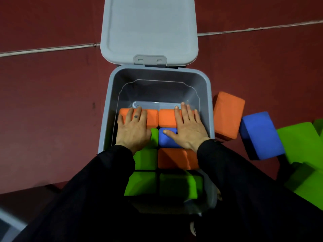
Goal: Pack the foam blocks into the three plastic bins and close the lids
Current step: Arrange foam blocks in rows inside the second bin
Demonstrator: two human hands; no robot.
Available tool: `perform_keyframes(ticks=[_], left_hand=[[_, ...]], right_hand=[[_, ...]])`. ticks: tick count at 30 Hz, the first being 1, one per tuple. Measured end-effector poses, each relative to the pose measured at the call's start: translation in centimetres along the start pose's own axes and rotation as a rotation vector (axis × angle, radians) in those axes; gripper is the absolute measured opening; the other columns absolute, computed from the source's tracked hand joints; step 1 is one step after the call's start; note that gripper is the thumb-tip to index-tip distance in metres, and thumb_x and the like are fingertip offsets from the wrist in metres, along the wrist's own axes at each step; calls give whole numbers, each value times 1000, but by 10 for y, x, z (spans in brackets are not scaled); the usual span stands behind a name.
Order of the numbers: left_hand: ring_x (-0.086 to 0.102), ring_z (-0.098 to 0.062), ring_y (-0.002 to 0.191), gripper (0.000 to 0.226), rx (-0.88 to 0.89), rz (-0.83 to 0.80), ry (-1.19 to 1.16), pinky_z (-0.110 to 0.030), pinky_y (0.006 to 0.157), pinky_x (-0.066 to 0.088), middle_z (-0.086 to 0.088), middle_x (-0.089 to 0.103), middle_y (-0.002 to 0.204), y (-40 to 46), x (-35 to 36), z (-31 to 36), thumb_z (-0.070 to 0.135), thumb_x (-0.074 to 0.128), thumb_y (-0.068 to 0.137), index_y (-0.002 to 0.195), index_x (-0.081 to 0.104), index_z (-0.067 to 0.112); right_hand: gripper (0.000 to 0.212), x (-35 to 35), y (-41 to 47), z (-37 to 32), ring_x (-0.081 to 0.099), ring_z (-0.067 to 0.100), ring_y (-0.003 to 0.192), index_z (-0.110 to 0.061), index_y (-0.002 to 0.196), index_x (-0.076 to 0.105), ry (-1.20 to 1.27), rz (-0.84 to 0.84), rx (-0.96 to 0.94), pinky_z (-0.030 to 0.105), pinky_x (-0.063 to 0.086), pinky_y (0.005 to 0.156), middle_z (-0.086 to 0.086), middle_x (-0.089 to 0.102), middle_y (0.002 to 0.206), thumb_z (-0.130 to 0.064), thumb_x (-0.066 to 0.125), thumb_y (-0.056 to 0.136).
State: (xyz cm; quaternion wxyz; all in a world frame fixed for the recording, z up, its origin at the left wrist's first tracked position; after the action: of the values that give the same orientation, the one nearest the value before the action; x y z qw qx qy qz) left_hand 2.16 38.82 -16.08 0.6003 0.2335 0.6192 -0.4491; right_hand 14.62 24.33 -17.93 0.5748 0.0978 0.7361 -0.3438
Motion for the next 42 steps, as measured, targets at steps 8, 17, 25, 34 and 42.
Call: perform_keyframes(ticks=[8,17,25,34,42], left_hand=[[21,-35,150,64,62,-32,-10,-58,115,27,-15,25,162,1,-17,26,45,52,90,146,37,17],[54,-33,123,45,307,90,-177,-47,92,52,-8,51,143,-17,-82,144,31,57,92,135,55,16],[57,-31,118,45,425,-42,-284,-48,88,53,-5,53,134,-41,-83,282,35,52,94,136,53,18],[57,-31,118,54,284,-265,-291,-39,103,45,-12,46,140,-10,-3,343,37,54,97,145,45,13],[47,-35,131,59,82,-372,-273,-41,111,39,-18,39,146,76,70,349,36,55,97,147,41,9]], right_hand=[[85,-26,-6,11,2,30,157,-22,163,15,182,-111,-26,46,7,127,12,4,171,-70,39,96],[35,-113,-84,148,62,23,120,-28,127,66,369,71,192,40,50,100,-2,69,127,-41,57,96],[24,-73,-203,285,66,21,115,-20,117,72,659,192,566,37,50,102,1,74,119,-25,61,96],[29,40,-244,348,66,24,98,-16,119,69,1056,321,903,30,48,89,8,73,112,-21,68,91],[68,152,-208,423,60,19,107,-5,136,53,1289,252,1155,35,47,104,7,61,118,-37,80,82]])
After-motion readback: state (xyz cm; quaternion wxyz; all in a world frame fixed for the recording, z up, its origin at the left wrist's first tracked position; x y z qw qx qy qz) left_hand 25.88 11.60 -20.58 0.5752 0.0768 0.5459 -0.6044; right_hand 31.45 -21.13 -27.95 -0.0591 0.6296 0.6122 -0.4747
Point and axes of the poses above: each hand's wrist, its own y-axis towards the middle knuckle, its own x-axis out of the palm, z = x × y, the point moved 8 cm from there along y, towards the middle knuckle
